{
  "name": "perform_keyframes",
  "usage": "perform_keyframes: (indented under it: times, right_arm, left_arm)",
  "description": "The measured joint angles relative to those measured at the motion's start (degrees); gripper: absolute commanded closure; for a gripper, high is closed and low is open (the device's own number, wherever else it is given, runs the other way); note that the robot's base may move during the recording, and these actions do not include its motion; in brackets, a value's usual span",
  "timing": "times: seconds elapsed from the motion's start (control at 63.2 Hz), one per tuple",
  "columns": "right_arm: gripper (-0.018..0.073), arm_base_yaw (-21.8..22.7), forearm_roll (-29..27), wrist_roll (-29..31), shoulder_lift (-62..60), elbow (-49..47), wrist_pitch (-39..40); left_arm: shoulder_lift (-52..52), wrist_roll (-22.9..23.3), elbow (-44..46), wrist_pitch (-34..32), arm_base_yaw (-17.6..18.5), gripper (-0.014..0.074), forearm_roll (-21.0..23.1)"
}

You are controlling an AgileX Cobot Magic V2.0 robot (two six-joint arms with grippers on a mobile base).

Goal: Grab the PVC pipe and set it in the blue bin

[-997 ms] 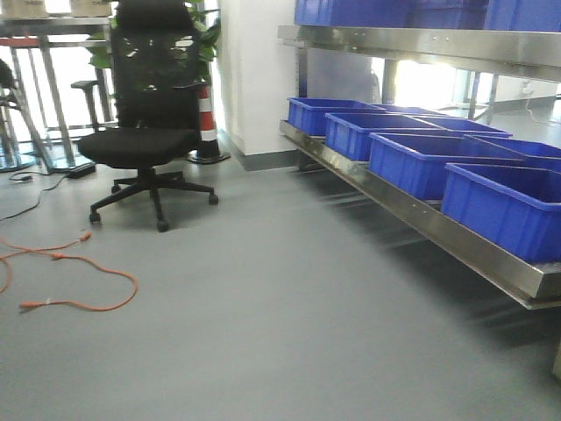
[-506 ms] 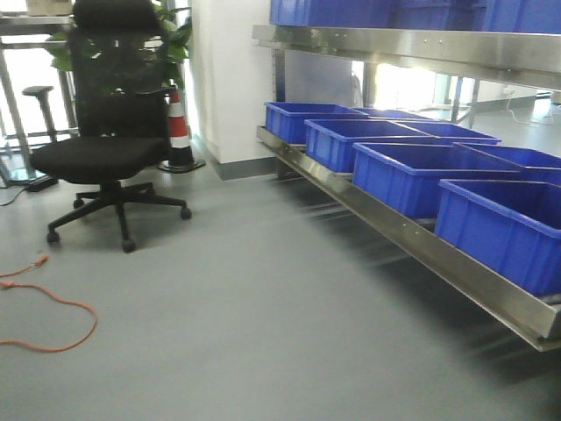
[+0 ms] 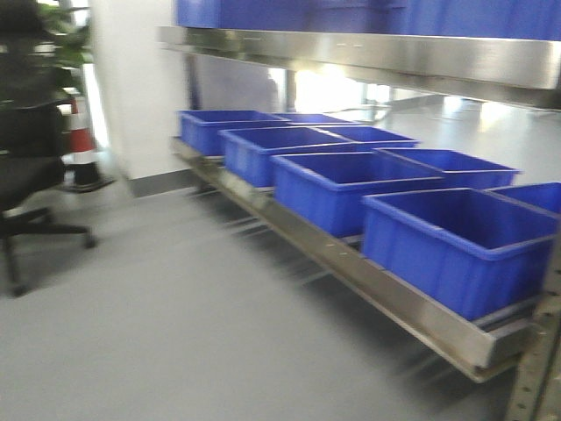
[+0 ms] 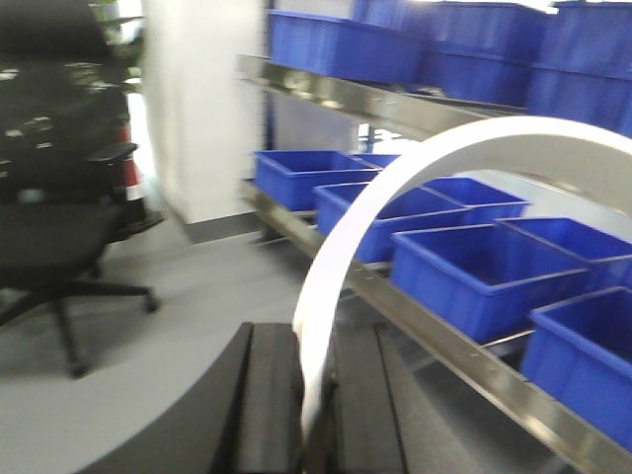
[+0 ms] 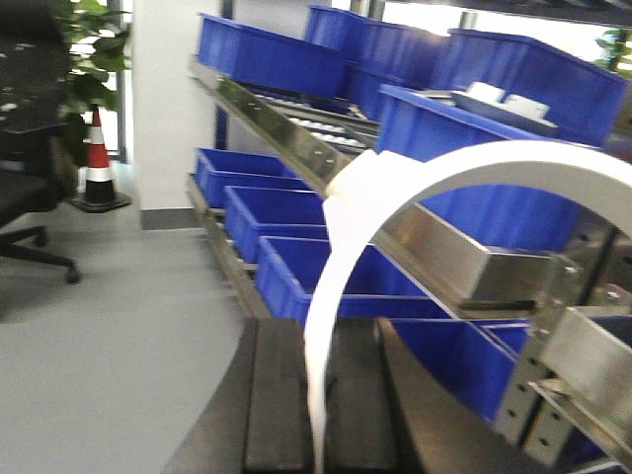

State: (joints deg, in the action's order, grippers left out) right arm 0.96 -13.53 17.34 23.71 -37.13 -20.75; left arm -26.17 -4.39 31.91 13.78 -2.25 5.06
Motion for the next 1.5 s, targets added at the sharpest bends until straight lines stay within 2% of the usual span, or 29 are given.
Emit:
perform_keyframes:
  times: [1.503]
  right_arm:
    - [0.0721,0.0,0.0,0.0,0.0,0.0,0.0]
  left_arm:
    - [0.0,0.0,0.0,0.0,0.0,0.0708,0.0]
